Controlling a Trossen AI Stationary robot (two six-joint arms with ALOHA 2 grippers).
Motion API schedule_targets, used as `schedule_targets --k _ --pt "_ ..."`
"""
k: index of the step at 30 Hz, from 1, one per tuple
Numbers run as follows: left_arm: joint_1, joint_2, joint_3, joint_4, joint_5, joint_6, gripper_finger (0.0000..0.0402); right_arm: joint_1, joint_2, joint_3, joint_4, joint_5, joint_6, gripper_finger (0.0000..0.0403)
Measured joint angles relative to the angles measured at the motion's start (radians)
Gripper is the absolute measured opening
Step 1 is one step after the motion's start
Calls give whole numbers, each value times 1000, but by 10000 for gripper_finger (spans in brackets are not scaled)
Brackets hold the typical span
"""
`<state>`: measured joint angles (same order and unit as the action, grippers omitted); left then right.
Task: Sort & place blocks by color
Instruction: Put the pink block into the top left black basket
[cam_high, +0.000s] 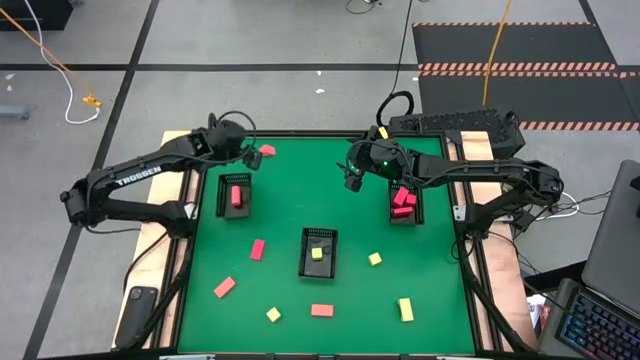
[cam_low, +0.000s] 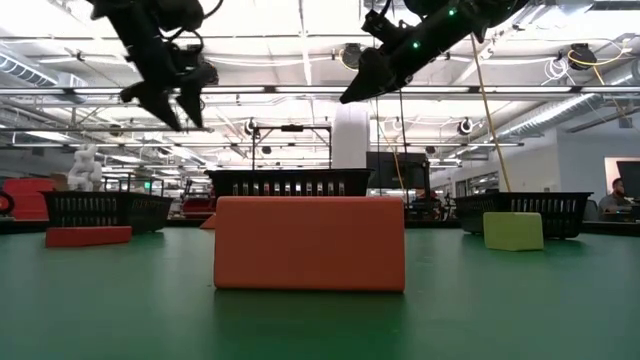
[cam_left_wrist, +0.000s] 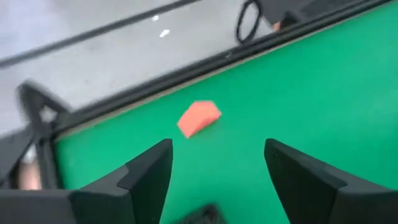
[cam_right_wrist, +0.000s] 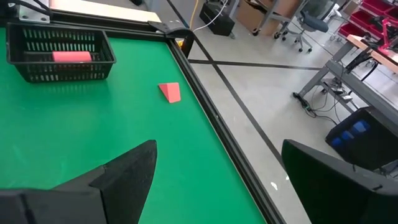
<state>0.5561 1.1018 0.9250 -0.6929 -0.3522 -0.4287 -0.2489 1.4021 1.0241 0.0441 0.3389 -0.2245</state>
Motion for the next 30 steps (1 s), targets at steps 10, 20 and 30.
schedule_targets --k 10,20,30 --pt "158 286 76 89 287 162 243 0 0 1 8 0 -31 341" --pt "269 588 367 -152 318 378 243 0 0 1 -5 -1 -50 341" --pt "298 746 485 -238 396 572 243 0 0 -31 -15 -2 -53 341"
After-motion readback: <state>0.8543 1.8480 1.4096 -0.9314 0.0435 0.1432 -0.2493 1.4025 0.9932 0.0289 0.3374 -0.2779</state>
